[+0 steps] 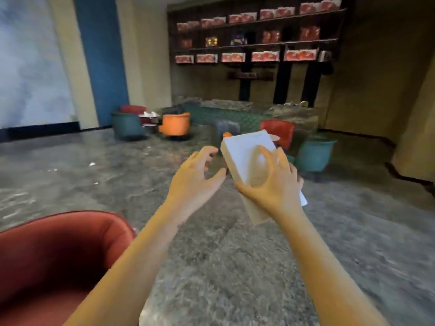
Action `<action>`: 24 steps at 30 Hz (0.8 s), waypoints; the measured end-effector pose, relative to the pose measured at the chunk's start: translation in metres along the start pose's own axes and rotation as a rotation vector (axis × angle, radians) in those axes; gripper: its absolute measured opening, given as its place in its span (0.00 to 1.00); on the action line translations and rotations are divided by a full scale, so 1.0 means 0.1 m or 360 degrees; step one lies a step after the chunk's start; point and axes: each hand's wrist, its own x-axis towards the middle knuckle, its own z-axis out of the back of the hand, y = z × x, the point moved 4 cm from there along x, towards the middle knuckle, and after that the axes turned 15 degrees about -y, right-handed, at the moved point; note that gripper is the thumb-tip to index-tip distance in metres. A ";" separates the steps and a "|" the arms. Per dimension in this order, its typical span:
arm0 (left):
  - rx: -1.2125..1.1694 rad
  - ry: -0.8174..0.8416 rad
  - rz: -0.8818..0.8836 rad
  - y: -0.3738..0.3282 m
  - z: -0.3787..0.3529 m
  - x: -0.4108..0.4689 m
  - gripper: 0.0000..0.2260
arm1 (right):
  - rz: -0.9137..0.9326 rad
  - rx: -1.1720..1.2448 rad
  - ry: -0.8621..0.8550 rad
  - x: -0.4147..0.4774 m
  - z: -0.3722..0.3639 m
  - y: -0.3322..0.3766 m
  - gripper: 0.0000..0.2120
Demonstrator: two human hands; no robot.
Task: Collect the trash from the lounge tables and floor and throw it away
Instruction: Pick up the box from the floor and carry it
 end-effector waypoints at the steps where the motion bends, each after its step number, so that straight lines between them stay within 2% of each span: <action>1: 0.0083 -0.0063 0.0022 0.05 0.15 -0.04 0.16 | 0.0059 0.0084 0.0054 -0.01 -0.09 0.12 0.42; 10: 0.0705 -0.0521 0.0278 0.09 1.32 -0.93 0.20 | 0.0368 0.0643 0.0500 -0.79 -0.36 0.93 0.45; 15: 0.0996 -0.0720 0.0571 0.00 2.03 -1.61 0.20 | 0.0510 0.0924 0.0730 -1.39 -0.36 1.47 0.44; 24: 0.1423 -0.1109 0.0902 -0.15 3.53 -2.80 0.19 | 0.0823 0.1195 0.1081 -2.66 -0.28 2.67 0.43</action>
